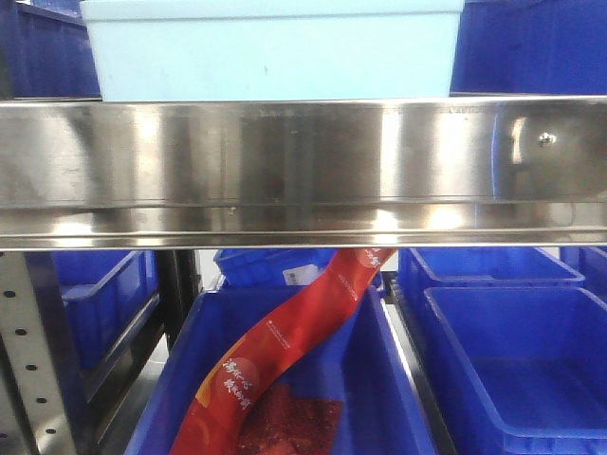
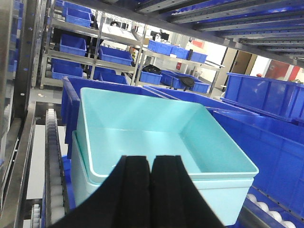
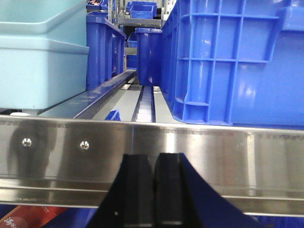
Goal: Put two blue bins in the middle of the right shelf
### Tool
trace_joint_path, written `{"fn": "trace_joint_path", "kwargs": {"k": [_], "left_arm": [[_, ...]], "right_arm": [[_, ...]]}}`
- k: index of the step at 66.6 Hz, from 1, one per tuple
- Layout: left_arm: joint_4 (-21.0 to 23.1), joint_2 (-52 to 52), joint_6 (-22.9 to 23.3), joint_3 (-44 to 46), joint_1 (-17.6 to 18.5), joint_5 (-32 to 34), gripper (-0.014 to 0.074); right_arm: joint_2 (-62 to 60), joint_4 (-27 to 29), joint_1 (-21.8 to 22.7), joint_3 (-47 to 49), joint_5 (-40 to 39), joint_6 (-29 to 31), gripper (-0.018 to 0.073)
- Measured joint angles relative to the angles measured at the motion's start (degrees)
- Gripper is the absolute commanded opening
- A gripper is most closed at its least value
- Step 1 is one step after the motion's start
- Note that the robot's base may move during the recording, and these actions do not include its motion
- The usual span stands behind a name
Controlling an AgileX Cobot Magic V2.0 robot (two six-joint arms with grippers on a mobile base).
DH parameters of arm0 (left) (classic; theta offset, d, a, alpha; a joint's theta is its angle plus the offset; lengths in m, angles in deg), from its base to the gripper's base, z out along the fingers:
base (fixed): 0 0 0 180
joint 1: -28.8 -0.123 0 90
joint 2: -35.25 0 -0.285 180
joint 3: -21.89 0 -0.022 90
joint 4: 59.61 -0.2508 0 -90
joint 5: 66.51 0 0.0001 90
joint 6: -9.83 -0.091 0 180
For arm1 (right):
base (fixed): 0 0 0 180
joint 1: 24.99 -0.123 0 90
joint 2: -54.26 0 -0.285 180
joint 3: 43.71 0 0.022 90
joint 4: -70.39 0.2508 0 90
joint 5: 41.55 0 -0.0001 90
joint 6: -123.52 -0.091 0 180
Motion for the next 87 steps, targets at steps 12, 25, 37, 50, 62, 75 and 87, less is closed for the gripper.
{"fn": "trace_joint_path", "kwargs": {"k": [12,25,37,50,62,75,87], "left_arm": [[0.0,-0.09,0.0,0.0,0.0,0.0,-0.0111],[0.0,-0.09,0.0,0.0,0.0,0.09,-0.0111],[0.0,-0.09,0.0,0.0,0.0,0.35,-0.0111],[-1.03,-0.09,-0.1,0.0,0.0,0.44,-0.0111],[-5.77,-2.43,-1.71,-2.09,-2.19,0.21,-0.0111],[-0.86,-10.14,-8.95,-14.71,-11.35,3.83,-0.0111],[3.21,-17.99,-12.95,-26.9,-16.3,6.06,-0.0111]], "right_arm": [[-0.14,-0.01,0.0,-0.1,0.0,0.0,-0.0164],[-0.14,-0.01,0.0,-0.1,0.0,-0.11,-0.0164],[-0.14,-0.01,0.0,-0.1,0.0,-0.11,-0.0164],[-0.14,-0.01,0.0,-0.1,0.0,-0.11,-0.0164],[-0.14,-0.01,0.0,-0.1,-0.1,-0.11,-0.0164],[-0.14,-0.01,0.0,-0.1,-0.1,-0.11,-0.0164],[-0.14,-0.01,0.0,-0.1,-0.1,-0.11,-0.0164]]}}
